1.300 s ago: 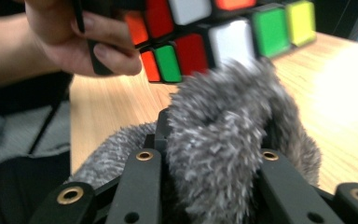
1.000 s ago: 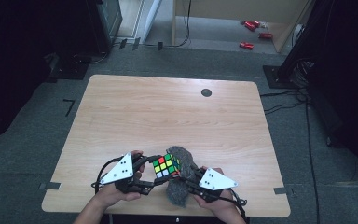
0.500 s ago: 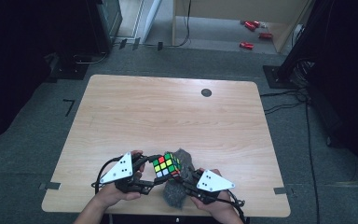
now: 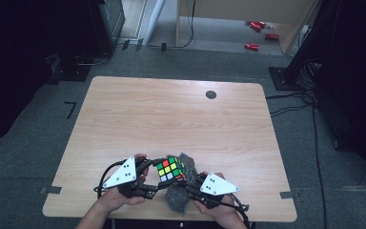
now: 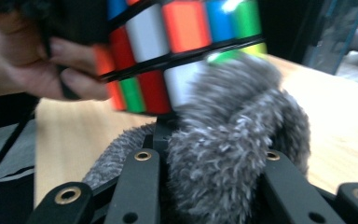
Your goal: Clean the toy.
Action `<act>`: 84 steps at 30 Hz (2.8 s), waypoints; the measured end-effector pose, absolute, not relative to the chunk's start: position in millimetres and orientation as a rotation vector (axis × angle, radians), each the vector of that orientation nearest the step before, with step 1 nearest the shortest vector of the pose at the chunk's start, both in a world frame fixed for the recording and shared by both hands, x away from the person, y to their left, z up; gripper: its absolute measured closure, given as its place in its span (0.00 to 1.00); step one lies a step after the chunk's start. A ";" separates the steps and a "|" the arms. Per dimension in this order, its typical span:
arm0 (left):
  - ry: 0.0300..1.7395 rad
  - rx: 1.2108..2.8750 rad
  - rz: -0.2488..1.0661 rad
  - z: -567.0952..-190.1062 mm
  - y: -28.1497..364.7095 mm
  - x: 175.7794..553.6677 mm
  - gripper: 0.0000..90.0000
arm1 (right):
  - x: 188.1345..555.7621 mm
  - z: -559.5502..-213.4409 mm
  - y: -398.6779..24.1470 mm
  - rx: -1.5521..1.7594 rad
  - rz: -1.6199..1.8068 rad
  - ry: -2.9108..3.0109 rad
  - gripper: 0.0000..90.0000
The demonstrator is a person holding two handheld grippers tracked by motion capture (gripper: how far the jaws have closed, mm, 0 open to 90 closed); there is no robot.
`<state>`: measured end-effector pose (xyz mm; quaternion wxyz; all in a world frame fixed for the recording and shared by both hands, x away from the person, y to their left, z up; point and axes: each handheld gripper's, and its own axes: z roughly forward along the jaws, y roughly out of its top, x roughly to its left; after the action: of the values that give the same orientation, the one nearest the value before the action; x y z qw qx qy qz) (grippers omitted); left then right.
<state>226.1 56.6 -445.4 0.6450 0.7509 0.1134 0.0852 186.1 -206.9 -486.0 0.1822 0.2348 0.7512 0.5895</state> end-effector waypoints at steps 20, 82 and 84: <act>0.271 1.710 0.209 -446.4 59.2 227.6 0.39 | 186.2 -486.7 -205.8 0.634 1.663 2.139 0.81; 0.192 1.816 0.222 -457.5 36.7 216.5 0.39 | 193.0 -462.3 -241.8 0.815 1.802 1.964 0.80; 0.199 1.810 0.223 -456.4 39.2 218.0 0.39 | 194.8 -466.3 -240.9 0.820 1.759 1.987 0.80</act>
<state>218.0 39.2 -456.4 0.6080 0.7833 0.0860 0.0966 194.8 -240.9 -466.3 0.1813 0.2903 0.7036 0.6228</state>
